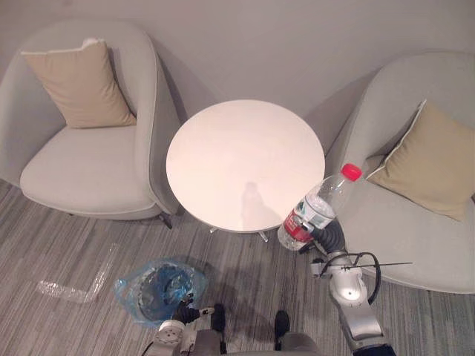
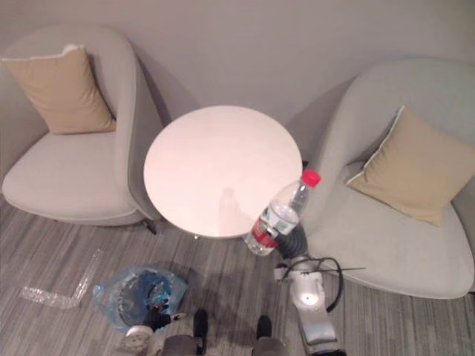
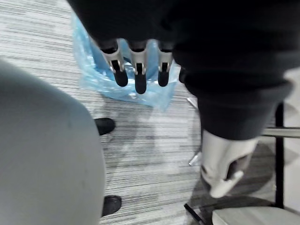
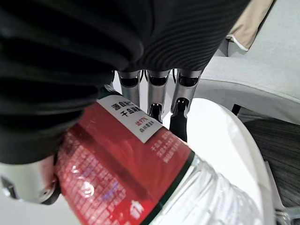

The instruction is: Gather rubbish on tea table into small bin, then transfer packed bag to large trash can.

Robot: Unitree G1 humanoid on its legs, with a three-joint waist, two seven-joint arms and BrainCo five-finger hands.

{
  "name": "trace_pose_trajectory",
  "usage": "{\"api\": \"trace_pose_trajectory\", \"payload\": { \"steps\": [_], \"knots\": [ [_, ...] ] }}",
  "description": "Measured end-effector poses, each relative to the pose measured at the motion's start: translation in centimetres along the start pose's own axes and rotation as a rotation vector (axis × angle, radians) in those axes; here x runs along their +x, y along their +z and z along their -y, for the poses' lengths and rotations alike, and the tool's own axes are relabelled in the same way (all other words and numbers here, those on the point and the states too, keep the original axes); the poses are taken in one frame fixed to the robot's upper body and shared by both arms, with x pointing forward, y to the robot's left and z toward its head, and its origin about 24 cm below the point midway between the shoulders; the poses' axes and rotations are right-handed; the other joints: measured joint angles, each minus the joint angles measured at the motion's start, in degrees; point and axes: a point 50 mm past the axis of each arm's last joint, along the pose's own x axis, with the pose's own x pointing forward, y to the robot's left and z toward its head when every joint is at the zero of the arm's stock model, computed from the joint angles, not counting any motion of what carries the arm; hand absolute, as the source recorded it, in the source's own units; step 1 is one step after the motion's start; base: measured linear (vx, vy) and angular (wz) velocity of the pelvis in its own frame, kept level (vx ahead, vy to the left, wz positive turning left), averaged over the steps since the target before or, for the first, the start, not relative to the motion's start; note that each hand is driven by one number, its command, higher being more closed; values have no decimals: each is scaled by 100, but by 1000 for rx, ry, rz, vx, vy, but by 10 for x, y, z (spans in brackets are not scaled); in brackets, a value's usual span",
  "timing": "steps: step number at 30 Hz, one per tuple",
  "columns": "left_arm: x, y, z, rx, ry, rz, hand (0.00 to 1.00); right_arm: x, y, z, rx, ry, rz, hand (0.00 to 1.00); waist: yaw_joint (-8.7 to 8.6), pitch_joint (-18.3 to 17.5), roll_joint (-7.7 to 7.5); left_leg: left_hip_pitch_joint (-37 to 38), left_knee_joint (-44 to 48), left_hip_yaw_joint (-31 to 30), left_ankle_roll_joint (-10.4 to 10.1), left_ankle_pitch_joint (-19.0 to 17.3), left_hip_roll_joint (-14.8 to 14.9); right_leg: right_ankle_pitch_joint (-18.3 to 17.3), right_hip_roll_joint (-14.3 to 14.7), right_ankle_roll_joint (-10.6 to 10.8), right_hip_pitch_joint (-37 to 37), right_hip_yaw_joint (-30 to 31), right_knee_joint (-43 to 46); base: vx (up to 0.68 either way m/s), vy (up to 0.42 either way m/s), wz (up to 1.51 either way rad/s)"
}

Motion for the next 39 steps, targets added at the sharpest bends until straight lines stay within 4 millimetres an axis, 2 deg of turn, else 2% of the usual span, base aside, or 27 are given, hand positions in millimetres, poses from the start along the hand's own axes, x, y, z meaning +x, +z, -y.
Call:
{"api": "trace_pose_trajectory", "payload": {
  "steps": [2, 5, 7, 8, 11, 13, 17, 19, 20, 21, 22, 23, 24, 25, 26, 27, 28, 30, 34, 39],
  "knots": [
    [0, -1, 1, 21, -10, -4, 0, -2, -1, -4, 1, 23, -7, 100, -17, -15, 21, 40, 29, 122, 9, -19, 5, -46, -3, 27, -106, 108, 198, -54, 7, -28],
    [0, 0, 3, 55, -27, -7, 0, -6, -7, -3, -8, 26, -32, 100, -113, -15, 18, -99, 376, 24, 47, -152, -61, -357, -88, 67, -315, 154, 838, -79, -2, 18],
    [0, -1, 4, 54, -27, -10, 0, -7, -9, 1, -44, 14, -37, 100, -158, -49, 37, -352, 673, -301, 70, -275, -159, -662, -170, 197, -373, 232, 1247, -101, -8, 69],
    [0, -1, 4, 54, -28, -10, 0, -8, -9, 2, -46, 8, -39, 100, -158, -72, 55, -410, 700, -387, 76, -271, -168, -700, -166, 215, -373, 240, 1255, -88, -18, 91],
    [1, 3, 6, 46, -30, 1, 0, -6, -9, 5, -61, -14, -37, 100, -95, -74, 94, -663, 669, -763, 25, -54, -192, -792, -66, 150, -385, 351, 1215, -64, -52, 75],
    [1, 4, 10, 37, -36, 5, 0, -2, -5, 3, -61, -12, -20, 100, -31, -101, 207, -808, 511, -1053, -58, 224, -115, -654, 47, -2, -382, 58, 961, -59, -76, 57],
    [1, 7, 12, 11, -37, 18, 0, 4, -4, 0, -59, -6, -13, 100, 7, -23, 343, -949, 341, -1312, -204, 542, -28, -585, 198, -126, -392, -229, 946, -73, -88, 55],
    [0, 5, 13, 10, -40, 17, 0, 5, -11, -1, -65, 0, -51, 100, -8, -29, 384, -1012, 120, -1313, -276, 1035, -63, -679, 279, -405, -406, -298, 981, -115, -58, 81],
    [0, 7, 13, 6, -39, 22, 0, 3, -13, -1, -58, -1, -63, 100, -64, -5, 336, -1028, 123, -905, -99, 802, -32, -641, 100, -463, -476, -652, 935, -177, 25, 113],
    [2, 12, 12, 3, -34, 29, 0, 2, -17, 3, -54, -30, -87, 100, -80, 4, 308, -1226, 1226, -92, 267, 128, -80, -598, -153, -404, -486, -948, 1047, -207, 24, 104],
    [2, 12, 11, 5, -33, 33, 0, 1, -19, 5, -54, -44, -95, 100, -90, 35, 257, -1225, 1621, 197, 343, -117, -63, -593, -248, -397, -466, -1043, 1058, -151, 1, 103],
    [2, 11, 12, 8, -34, 31, 0, -2, -22, 10, -56, -68, -110, 100, -133, 26, 253, -1115, 2178, 685, 275, -507, 95, -569, -371, -359, -422, -1207, 1048, -104, 35, 92],
    [1, 8, 13, 9, -36, 24, 0, -5, -25, 14, -56, -95, -128, 100, -175, 2, 296, -883, 2174, 977, 135, -773, 304, -525, -422, -286, -362, -1402, 991, -74, 37, 89],
    [0, 7, 15, 10, -39, 20, 0, -6, -26, 15, -57, -101, -134, 100, -182, -24, 337, -799, 2054, 1027, 108, -840, 376, -507, -411, -253, -354, -1478, 968, -62, 105, 75],
    [0, 5, 17, 19, -48, 14, 0, -7, -27, 17, -60, -113, -138, 100, -184, -84, 450, -643, 1644, 1041, 18, -911, 399, -472, -345, -179, -355, -1532, 932, -11, 120, 56],
    [-1, 2, 18, 30, -52, 1, 0, -7, -29, 18, -57, -122, -150, 100, -185, -120, 430, -508, 1171, 1019, 8, -881, 341, -412, -280, -83, -334, -1587, 807, -17, 146, 60],
    [0, 2, 13, 44, -40, 3, 0, -8, -30, 14, -33, -128, -161, 100, -153, -109, 293, -414, 881, 935, 63, -688, 203, -257, -299, -31, -202, -1622, 549, -2, 100, 47],
    [-1, 0, 10, 51, -33, -5, 0, -8, -31, 9, -14, -125, -169, 100, -138, -128, 235, -199, 683, 835, 129, -600, 54, -124, -317, 39, 117, -1600, 221, -10, 116, 32],
    [-3, -7, 10, 63, -33, -21, 0, -8, -37, 2, -11, -98, -192, 100, -125, -291, 270, -71, 457, 750, 218, -514, -107, -74, -379, 93, 247, -1542, 64, 12, 89, 14],
    [-3, -7, 9, 61, -19, -22, 0, -8, -51, -8, -16, -48, -263, 100, -78, -275, 235, -82, 321, 680, 240, -464, -155, -119, -397, 128, 209, -1551, 127, 28, 16, 6]
  ]
}}
